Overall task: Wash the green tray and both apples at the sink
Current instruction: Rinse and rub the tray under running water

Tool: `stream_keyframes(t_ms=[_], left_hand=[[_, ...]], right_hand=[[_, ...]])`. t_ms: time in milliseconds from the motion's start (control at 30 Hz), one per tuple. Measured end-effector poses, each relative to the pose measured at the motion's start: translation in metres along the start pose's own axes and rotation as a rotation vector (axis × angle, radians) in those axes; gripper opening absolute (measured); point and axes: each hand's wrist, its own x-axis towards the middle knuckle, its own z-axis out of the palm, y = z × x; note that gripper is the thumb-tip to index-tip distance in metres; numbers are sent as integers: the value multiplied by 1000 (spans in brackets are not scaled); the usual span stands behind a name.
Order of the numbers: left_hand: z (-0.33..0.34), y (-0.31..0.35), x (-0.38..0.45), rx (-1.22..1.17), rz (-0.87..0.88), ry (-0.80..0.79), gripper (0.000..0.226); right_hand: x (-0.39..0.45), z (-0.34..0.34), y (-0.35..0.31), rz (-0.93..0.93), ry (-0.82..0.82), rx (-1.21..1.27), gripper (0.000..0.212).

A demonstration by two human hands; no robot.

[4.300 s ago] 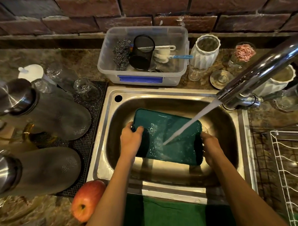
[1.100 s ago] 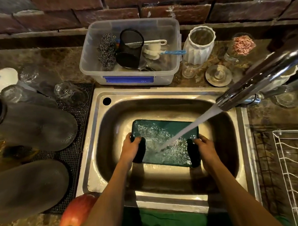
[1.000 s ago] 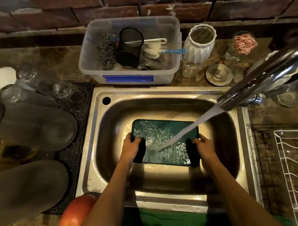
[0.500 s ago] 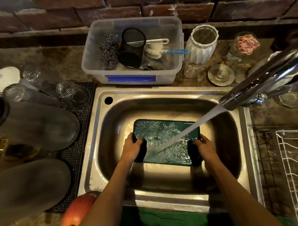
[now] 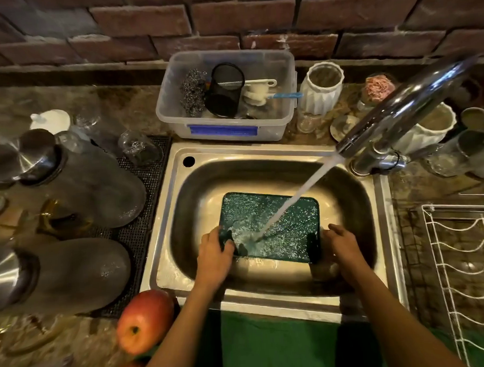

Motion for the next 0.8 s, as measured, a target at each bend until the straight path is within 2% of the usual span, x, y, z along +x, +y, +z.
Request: stream_keyframes(t_ms=[200,300,467,633,800], left_hand=[[15,0,-63,496,287,43,50],[23,-5,-88,657,374,31,52],[26,-15,-92,723,453,41,53],[29,-19,-89,718,506,33,57],[33,-23,-87,729,527,74,65]], right_hand=[[-17,-9,-1,-29,-6,-44,46],[-26,-12,-4,-32,-9,-33,45],[-38,-16,-13,-35,-6,10,36],[-42,-30,-39,-120,7,152,11],[-33,-52,-102,-280,134,367,16]])
